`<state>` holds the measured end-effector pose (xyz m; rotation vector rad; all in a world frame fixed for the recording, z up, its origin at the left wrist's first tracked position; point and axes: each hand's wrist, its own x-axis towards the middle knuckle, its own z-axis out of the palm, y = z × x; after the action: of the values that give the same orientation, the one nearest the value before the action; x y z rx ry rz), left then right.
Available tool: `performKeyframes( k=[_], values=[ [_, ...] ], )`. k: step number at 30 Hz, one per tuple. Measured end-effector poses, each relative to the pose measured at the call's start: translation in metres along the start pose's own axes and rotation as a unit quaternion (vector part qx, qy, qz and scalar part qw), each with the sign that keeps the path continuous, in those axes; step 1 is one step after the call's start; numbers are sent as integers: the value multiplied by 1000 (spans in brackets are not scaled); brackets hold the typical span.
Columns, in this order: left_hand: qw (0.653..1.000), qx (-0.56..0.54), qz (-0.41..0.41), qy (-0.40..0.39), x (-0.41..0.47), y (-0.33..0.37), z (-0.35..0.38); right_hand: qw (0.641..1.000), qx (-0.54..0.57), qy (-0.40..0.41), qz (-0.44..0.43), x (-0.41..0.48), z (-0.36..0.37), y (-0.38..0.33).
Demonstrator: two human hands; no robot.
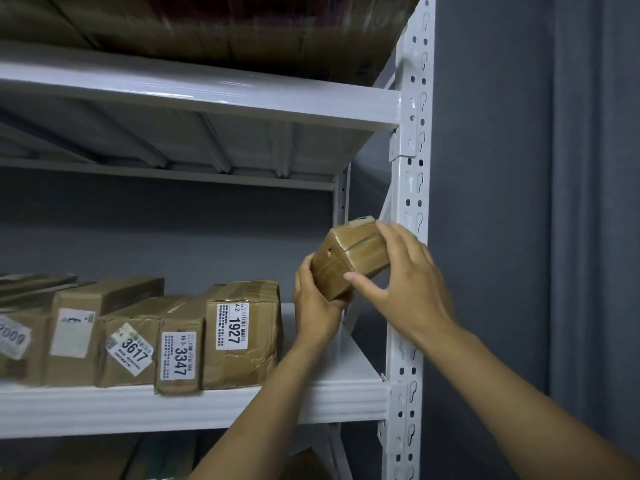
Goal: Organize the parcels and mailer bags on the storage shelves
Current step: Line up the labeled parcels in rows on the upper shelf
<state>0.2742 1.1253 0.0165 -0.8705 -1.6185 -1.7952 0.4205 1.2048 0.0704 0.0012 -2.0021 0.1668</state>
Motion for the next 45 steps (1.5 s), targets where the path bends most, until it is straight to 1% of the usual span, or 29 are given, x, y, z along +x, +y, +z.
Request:
performKeyframes(
  k=[2,4,7,10,13,15,18,22,25,27,29,30,31,32,34,36,39,40,42,45],
  values=[
    [1000,-1,5,-18,-6,6,-4,999,6,-13,36,5,-6,-10],
    [999,12,12,-44,-10,12,-9,996,51,-7,68,10,-9,-14],
    [997,32,20,-68,-14,21,-17,983,138,40,116,11,-16,-13],
    [993,71,16,-89,-17,29,-25,970,187,90,125,7,-26,-10],
    [989,95,10,-112,-21,35,-29,959,239,92,121,6,-36,-8],
    [990,86,-4,-114,-24,40,-30,947,297,60,103,7,-42,-10],
    [991,31,-39,-124,-24,50,-31,924,370,-10,95,8,-43,-10],
    [987,-55,-67,-133,-32,74,-40,932,330,-115,92,1,-37,-11],
    [973,-146,-119,-131,-37,88,-49,916,340,-185,107,-11,-27,-9],
    [962,-185,-169,-109,-37,93,-53,897,354,-241,108,-20,-20,-6],
    [951,-196,-226,-83,-36,93,-57,859,400,-298,117,-30,-18,-7],
    [948,-187,-244,-82,-37,93,-59,839,428,-309,137,-33,-17,-8],
    [947,-173,-256,-91,-38,92,-61,827,447,-302,159,-36,-17,-9],
    [945,-159,-264,-112,-39,91,-62,825,454,-287,178,-37,-16,-10],
    [941,-143,-262,-158,-43,93,-66,831,451,-246,212,-36,-19,-15],
    [942,-138,-236,-194,-48,97,-69,832,449,-216,245,-34,-21,-18],
    [942,-126,-198,-240,-51,98,-71,815,463,-193,290,-33,-26,-22],
    [942,-118,-195,-245,-52,99,-71,816,460,-195,291,-34,-26,-21],
    [945,-105,-198,-237,-53,100,-72,823,456,-208,266,-37,-25,-19],
    [961,-95,-186,-183,-57,107,-73,830,470,-205,219,-43,-24,-15]
  ],
)
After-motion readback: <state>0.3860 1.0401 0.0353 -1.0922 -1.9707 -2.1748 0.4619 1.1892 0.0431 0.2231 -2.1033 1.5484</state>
